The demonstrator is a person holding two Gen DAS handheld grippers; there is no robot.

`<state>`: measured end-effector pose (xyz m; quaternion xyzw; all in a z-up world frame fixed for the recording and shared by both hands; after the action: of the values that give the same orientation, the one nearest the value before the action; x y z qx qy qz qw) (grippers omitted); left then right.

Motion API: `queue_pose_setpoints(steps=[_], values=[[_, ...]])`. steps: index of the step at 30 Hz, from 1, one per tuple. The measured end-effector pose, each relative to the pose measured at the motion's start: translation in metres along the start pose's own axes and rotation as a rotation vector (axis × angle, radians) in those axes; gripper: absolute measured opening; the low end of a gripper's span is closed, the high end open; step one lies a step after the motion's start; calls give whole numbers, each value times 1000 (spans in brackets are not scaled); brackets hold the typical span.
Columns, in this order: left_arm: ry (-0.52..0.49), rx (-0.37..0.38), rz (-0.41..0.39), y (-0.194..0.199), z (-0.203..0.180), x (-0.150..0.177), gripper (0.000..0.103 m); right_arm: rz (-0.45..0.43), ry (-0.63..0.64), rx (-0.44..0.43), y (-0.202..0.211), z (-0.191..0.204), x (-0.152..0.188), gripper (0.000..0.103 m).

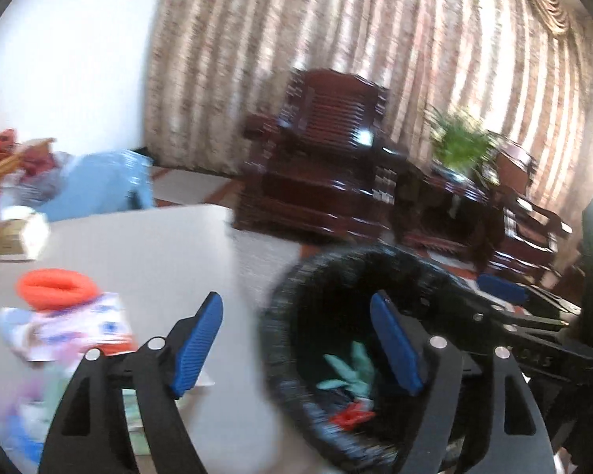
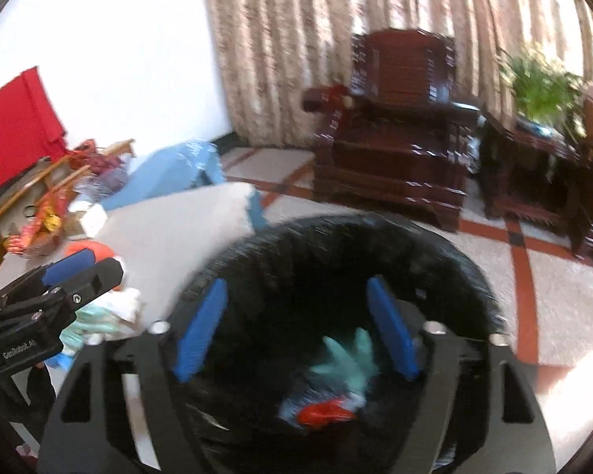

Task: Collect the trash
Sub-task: 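Carry both items over the bin and open both grippers to drop them, then grasp the pink face mask with the left gripper while the right grasps a green glove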

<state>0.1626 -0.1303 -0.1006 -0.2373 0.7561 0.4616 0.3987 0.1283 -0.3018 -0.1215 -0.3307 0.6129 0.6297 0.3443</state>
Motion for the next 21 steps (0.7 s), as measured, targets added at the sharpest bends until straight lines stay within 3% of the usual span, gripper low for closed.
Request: queue_pose_setpoints(steps=[5, 13, 21], values=[[33, -183, -63, 47, 73, -3, 77, -33, 62, -143, -12, 71, -13, 90], [110, -439, -81, 98, 169, 22, 77, -32, 175, -317, -37, 181, -11, 90], [175, -525, -70, 119, 216, 48, 77, 23, 275, -376, -63, 254, 6, 80]])
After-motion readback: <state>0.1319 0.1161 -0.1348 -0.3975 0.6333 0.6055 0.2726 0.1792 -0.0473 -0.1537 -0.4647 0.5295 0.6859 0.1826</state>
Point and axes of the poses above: each gripper's, at about its wrist camera, not at the fingertips, and y roughly against the way its jaws point, z to its left, x to its underside, the point moved 4 cm from there along -y, roughly the way its jaws point, and after that the axes turned 7 degrees about y, right-handed, at the moved point
